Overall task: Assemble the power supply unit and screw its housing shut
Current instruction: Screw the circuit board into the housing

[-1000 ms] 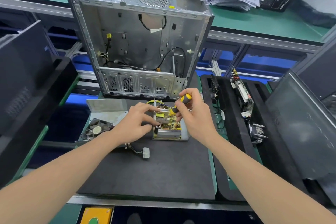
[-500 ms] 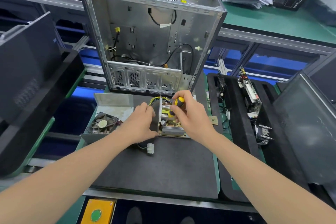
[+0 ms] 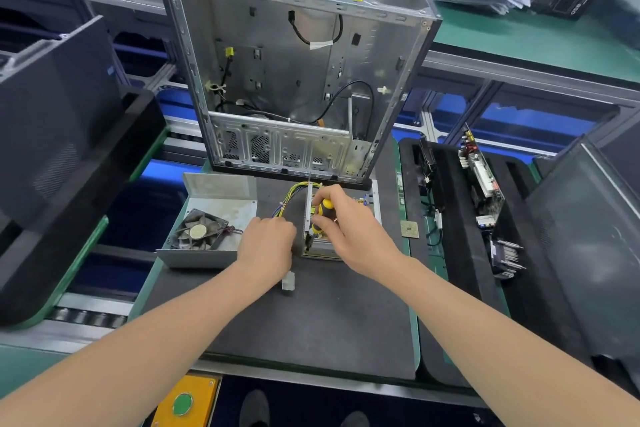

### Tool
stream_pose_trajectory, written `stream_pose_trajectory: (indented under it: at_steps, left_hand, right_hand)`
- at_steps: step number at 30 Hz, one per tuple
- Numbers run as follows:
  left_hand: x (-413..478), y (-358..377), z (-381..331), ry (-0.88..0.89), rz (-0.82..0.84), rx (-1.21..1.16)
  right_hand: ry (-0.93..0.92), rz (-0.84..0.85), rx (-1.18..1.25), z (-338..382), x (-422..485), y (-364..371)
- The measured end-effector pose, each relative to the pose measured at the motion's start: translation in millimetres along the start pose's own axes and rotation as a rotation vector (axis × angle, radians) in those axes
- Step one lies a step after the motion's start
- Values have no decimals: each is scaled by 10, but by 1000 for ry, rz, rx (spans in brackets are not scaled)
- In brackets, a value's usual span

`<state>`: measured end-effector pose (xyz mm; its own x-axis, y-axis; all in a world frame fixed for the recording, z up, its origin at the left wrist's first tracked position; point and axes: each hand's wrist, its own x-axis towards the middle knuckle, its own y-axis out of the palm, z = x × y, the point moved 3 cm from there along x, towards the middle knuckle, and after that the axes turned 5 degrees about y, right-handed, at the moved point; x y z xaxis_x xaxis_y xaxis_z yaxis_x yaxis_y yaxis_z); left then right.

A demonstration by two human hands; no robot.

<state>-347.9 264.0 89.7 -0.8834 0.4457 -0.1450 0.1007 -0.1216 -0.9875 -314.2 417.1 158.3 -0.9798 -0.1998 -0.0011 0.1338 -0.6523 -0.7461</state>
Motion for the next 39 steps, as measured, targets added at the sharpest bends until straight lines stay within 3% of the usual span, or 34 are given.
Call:
stream_pose_trajectory:
  at_steps: [4, 13, 22, 39]
  left_hand:
    - [-81, 99, -170, -84, -7, -395]
    - [-107, 335, -63, -119, -150, -786]
    - [-151, 415, -35, -59, -321, -852]
    - [-144, 478, -42, -24, -371, -854]
  right_hand:
    - [-40, 15, -30, 3, 10, 22]
    - [-32, 45, -38, -19, 46, 27]
    - [-49, 55, -81, -72, 80, 78]
    - [-78, 179, -150, -130, 175, 89]
